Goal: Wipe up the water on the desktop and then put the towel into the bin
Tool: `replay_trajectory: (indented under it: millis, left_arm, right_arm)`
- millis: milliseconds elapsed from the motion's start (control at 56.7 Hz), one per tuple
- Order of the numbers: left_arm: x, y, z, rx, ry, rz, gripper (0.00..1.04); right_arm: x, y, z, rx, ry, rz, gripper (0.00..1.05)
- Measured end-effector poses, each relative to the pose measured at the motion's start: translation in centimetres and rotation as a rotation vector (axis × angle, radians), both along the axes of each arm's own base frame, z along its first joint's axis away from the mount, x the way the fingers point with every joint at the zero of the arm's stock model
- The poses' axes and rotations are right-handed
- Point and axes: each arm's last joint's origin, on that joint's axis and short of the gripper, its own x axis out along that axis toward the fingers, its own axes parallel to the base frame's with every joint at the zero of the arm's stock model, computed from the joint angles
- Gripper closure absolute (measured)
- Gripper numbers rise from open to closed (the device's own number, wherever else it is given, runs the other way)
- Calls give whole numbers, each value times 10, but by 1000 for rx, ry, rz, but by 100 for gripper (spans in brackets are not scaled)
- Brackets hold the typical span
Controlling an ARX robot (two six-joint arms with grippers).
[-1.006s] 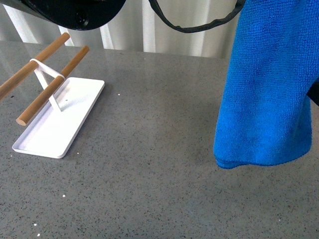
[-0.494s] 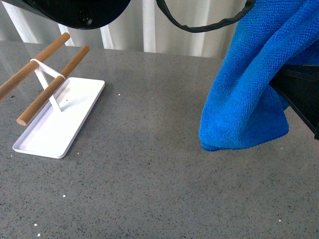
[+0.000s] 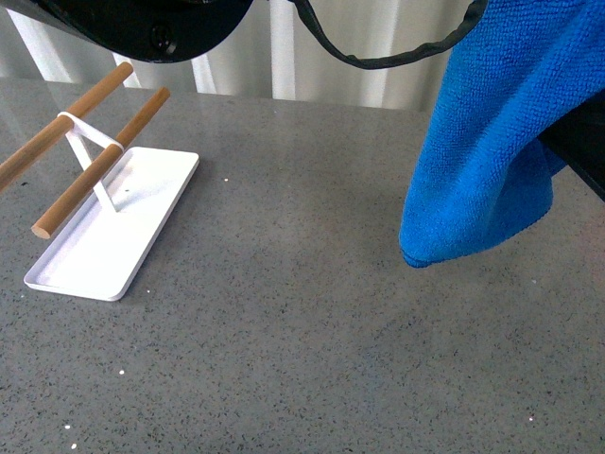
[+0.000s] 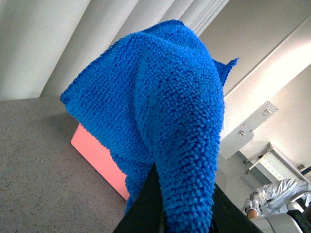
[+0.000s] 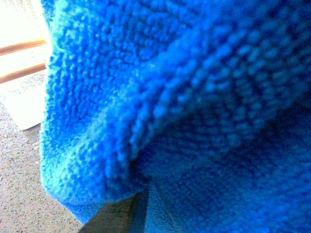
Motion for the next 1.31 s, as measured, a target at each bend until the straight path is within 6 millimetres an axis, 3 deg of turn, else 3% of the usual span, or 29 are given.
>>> replay_trajectory:
  millis: [247,688,847,1041,1306]
  left_arm:
    - [0,0,-3,12,10,2,98]
    - [3,8,-9,40,18,20,97]
    - [7,15,-13,57,23,30,77]
    - [15,38,-13,69,19,58,52]
    - [34,94,-10,100,21,160,16]
  right_arm:
    - [1,-3,-1,-9,-2,-37,102]
    - [2,-9,-1,-16,-1,-89,101]
    - [3,-12,-2,-26,21,-122,101]
    - [5,-16,-1,-34,32,-158,101]
    - [6,-20,1,-26,28,-188,101]
